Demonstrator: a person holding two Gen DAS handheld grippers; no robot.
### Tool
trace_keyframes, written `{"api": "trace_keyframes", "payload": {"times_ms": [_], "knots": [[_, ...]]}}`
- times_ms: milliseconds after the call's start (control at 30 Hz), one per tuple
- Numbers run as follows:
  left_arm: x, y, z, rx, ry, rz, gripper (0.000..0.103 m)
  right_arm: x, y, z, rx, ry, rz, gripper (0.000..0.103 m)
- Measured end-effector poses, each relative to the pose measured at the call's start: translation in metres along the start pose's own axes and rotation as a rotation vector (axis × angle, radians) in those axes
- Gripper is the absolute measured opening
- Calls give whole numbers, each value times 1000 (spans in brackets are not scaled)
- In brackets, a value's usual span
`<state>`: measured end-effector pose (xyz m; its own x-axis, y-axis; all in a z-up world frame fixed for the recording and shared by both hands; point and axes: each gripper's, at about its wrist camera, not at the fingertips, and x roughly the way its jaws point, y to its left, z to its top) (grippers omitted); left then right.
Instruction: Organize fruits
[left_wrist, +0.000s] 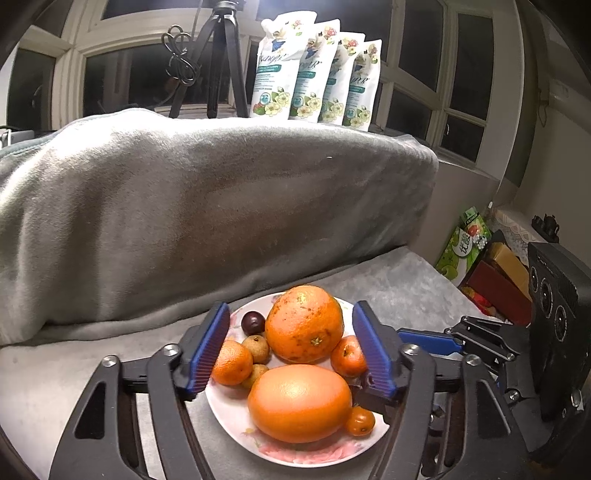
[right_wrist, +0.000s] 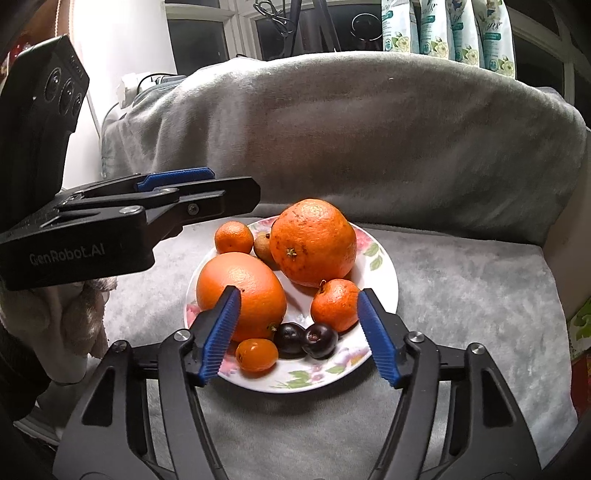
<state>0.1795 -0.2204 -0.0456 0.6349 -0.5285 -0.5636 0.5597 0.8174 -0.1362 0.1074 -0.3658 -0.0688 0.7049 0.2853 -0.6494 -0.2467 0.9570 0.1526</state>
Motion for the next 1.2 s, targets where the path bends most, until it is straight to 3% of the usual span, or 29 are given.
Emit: {"api": "trace_keyframes", "payload": {"times_ms": [67,167,433,733,800,933,1200], "knots": [[0,0,0,-1,3,0,71,-1,0,-1,-1,0,-5,73],[-1,0,0,-2,8,10,80,-1,0,0,-2,-1,-9,81],[1,0,-1,-14,31,28,82,-3,4,-1,-19,-3,-31,90],[-2,-4,-2,-1,36,37,83,-10,5,0,-21,-11,-55,92],[-3,-5,-1,3,36,39,88,-11,5,1,-20,-14,-60,92],[-7,-4,-1,-1,32,44,88,-16,5,2,-15,-26,-72,100],[-12,-4,-2,-7,40,55,89,-23,11,1,-23,-28,-88,101]]}}
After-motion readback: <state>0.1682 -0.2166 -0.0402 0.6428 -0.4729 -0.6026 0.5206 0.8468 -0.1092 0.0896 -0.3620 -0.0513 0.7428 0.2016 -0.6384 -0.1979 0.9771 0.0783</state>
